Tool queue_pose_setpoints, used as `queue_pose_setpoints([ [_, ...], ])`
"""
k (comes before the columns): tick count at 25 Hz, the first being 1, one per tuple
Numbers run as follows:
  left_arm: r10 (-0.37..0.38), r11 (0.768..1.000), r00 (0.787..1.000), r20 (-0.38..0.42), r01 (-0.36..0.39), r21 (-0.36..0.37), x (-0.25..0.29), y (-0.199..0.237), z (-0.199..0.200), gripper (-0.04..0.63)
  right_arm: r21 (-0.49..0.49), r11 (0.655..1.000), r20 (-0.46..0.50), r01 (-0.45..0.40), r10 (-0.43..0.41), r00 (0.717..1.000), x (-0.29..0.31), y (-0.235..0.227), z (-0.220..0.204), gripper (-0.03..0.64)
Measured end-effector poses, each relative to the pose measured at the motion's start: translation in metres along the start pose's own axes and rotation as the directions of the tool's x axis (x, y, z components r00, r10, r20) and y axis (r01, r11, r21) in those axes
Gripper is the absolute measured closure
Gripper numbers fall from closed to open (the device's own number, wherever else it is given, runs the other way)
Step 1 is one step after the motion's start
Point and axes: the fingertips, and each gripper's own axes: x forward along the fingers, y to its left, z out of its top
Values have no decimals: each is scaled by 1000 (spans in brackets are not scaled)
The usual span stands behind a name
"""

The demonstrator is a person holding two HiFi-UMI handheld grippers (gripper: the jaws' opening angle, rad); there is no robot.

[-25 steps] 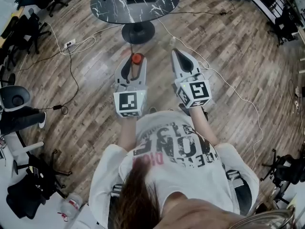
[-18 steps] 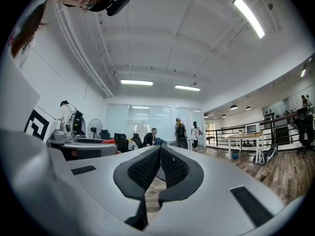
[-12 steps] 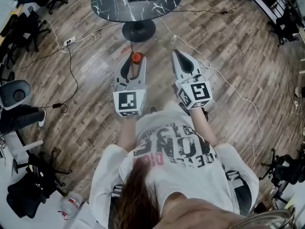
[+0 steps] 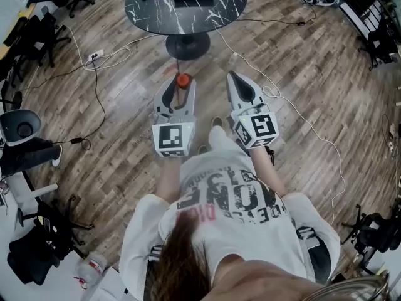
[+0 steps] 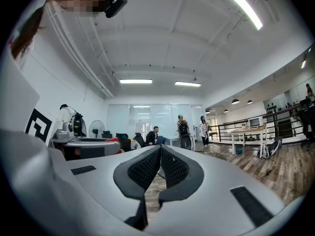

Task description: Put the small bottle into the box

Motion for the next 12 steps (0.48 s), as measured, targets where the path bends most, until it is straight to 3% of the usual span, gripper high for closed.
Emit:
queue_pose_setpoints([
  [12, 31, 1000, 999, -9, -31, -1, 98, 23, -3, 451, 11, 999, -28, -39, 40, 999, 82, -66, -7, 615],
])
